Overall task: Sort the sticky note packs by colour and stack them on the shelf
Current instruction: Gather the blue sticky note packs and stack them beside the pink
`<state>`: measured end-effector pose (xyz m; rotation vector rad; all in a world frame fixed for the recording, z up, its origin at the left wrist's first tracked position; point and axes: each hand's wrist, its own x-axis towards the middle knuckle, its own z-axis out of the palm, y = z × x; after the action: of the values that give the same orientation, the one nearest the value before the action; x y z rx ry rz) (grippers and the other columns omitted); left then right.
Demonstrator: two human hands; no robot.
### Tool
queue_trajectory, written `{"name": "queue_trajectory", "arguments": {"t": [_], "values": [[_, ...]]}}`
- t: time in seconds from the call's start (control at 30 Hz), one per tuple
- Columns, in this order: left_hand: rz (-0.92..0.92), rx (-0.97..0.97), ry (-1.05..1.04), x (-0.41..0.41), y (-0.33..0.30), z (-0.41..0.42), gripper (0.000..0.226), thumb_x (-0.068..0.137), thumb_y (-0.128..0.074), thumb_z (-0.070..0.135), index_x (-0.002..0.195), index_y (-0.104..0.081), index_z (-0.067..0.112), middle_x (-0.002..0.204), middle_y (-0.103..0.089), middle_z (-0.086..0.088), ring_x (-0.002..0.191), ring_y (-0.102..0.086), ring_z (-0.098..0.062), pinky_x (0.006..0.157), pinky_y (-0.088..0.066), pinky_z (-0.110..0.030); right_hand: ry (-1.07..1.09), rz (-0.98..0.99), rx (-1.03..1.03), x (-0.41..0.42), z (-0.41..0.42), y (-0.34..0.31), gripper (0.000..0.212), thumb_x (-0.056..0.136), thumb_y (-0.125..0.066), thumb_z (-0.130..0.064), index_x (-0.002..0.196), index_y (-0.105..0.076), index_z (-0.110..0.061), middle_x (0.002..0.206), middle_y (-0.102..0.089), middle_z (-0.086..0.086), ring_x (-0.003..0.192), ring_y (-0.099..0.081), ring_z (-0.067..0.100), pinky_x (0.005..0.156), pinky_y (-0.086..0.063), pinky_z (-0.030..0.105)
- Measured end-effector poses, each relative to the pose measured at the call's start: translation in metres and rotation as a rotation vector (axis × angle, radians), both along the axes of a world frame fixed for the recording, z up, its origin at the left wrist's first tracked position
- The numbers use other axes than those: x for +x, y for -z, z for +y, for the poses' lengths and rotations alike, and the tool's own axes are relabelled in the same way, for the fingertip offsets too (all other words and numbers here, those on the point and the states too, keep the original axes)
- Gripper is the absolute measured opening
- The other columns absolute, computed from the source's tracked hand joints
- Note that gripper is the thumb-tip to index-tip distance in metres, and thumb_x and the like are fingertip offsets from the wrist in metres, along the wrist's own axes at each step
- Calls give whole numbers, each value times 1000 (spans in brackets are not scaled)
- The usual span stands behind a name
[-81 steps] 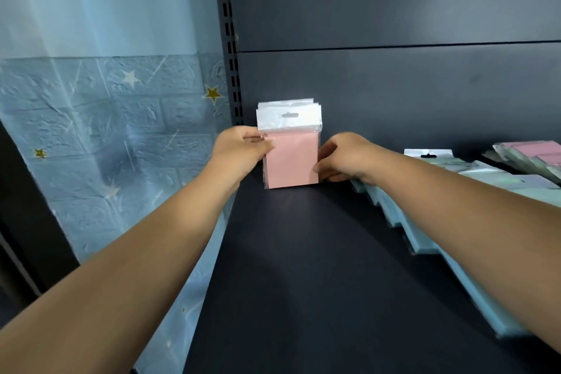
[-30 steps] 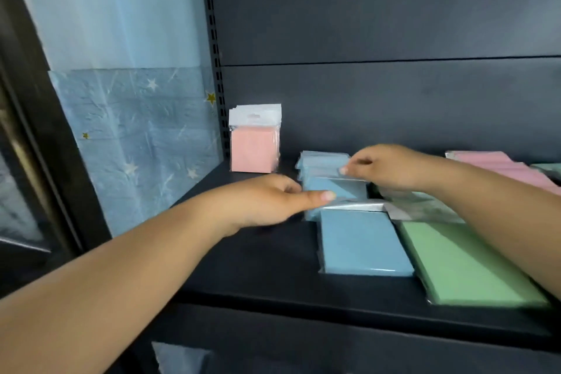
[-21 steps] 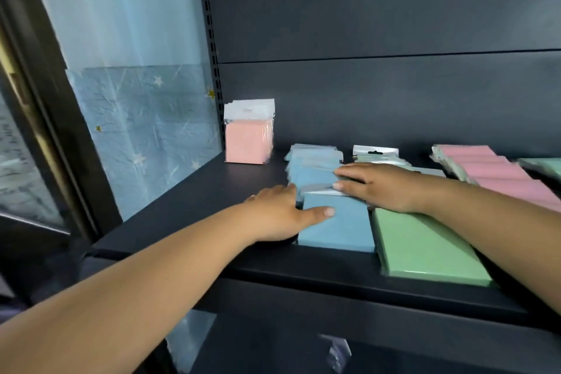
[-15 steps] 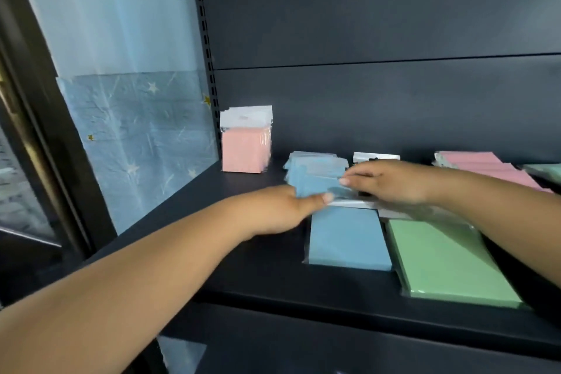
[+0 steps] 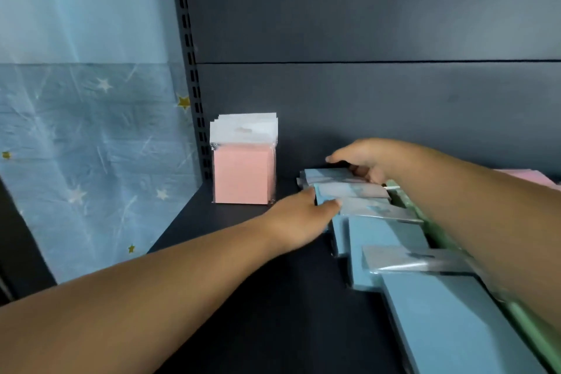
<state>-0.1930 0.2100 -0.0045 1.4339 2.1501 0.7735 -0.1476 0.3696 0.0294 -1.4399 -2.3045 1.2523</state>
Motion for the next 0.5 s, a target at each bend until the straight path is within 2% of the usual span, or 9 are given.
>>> {"name": "queue_trajectory", "arguments": {"t": [0.07, 0.1, 0.2, 0.3, 0.4, 0.47, 0.5], "values": [[3, 9, 28, -2, 1, 2, 51, 97, -33, 45, 144, -29, 29, 149, -35, 3, 136, -33, -17, 103, -26, -23, 57, -4, -96, 2, 7, 0, 27, 89, -60, -30, 82, -47, -7, 82, -48, 9, 70, -49, 22, 63, -46, 33], [4, 5, 41, -3, 2, 3, 55, 96, -32, 48, 146, -24, 26, 152, -29, 2, 139, -28, -17, 105, -23, -23, 67, 2, -127, 5, 10, 1, 28, 89, -60, -28, 80, -46, -6, 80, -48, 9, 67, -48, 22, 59, -45, 33], [-40, -27, 66, -8, 6, 9, 64, 93, -27, 58, 149, -16, 30, 155, -21, 5, 143, -21, -16, 112, -17, -28, 65, 32, -225, 11, 18, 3, 22, 90, -58, -25, 80, -53, -6, 75, -57, 11, 63, -55, 24, 58, -47, 34], [-106, -4, 67, -12, 12, 14, 71, 85, -25, 70, 147, -18, 37, 154, -22, 12, 143, -20, -12, 117, -15, -32, 24, 18, -286, 14, 21, 3, 18, 88, -59, -25, 83, -60, -8, 58, -67, 10, 46, -64, 22, 52, -54, 30], [-190, 91, 39, -14, 12, 13, 59, 92, -25, 59, 145, -29, 32, 150, -28, 17, 139, -24, -5, 113, -15, -24, -19, 35, -279, 18, 18, -3, 17, 88, -60, -25, 79, -61, -11, 52, -67, 6, 41, -63, 17, 44, -54, 27], [-297, 201, 10, -17, 9, 11, 51, 92, -30, 57, 136, -45, 33, 137, -41, 21, 130, -34, -1, 106, -21, -21, -47, 164, -316, 22, 16, -7, 14, 90, -58, -20, 79, -59, -11, 52, -67, 4, 41, -63, 14, 41, -53, 24], [-381, 269, -26, -20, 9, 11, 47, 90, -35, 59, 126, -53, 34, 133, -48, 18, 127, -40, -4, 108, -25, -25, -57, 265, -337, 23, 16, -8, 13, 90, -57, -16, 79, -59, -10, 52, -67, 2, 42, -63, 12, 41, -52, 21]]}}
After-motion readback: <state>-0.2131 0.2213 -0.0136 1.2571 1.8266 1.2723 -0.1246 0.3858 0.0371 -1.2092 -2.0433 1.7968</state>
